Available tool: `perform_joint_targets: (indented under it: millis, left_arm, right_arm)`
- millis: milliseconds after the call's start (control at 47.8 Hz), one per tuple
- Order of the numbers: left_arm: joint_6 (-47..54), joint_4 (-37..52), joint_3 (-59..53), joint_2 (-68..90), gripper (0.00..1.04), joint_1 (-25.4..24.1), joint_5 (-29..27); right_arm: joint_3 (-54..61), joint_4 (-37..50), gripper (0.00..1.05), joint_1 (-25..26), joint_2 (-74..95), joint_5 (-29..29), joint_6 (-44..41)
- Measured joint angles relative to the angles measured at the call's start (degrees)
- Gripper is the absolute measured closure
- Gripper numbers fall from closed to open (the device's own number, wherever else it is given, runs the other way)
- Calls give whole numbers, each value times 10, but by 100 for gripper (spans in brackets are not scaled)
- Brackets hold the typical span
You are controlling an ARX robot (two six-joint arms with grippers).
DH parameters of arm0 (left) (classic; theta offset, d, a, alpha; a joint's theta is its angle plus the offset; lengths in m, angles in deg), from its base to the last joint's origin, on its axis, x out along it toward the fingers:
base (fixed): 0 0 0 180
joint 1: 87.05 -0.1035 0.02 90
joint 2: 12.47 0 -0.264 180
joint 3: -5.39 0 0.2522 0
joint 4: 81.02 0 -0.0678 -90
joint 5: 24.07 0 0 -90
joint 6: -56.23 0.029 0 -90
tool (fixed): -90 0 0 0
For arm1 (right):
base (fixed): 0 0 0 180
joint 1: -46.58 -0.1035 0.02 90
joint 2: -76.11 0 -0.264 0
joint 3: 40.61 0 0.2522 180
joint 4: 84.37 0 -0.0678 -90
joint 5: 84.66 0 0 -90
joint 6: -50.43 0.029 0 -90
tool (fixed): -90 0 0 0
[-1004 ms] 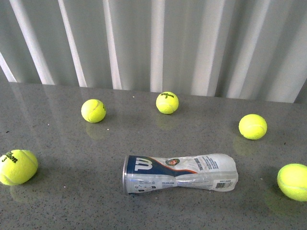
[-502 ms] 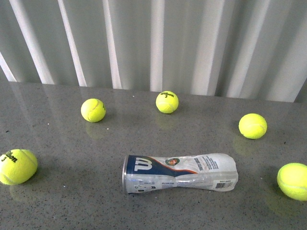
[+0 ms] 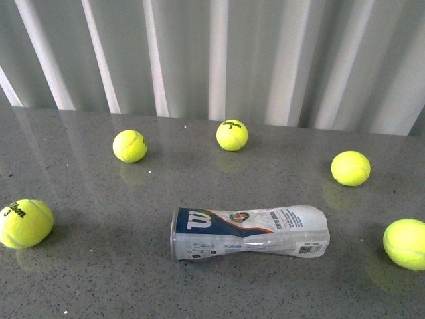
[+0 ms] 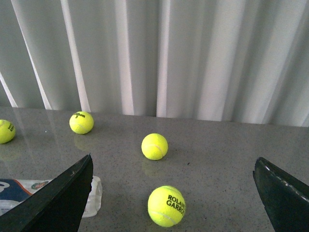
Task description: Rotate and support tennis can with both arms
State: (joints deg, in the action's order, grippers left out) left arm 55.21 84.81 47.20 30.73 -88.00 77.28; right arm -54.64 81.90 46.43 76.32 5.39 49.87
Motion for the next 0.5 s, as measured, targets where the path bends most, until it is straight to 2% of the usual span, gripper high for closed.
perform_joint_targets:
  millis: [63,146,251,356,502]
  left_arm:
    - [-28,19,71,127,7,16,41]
    - [-83,0,149,303,7,45,97]
    - [-168,-7,181,436,7,85,175]
    - [-246,40,179,508,7,125,193]
    - [-302,115,166,572,7,143,192]
  right_arm:
    - [0,0,7,0,0,-1,0]
    - [0,0,7,0,0,0,0]
    - [0,0,7,0,0,0,0]
    - [0,0,7,0,0,0,0]
    - [0,0,7,0,0,0,0]
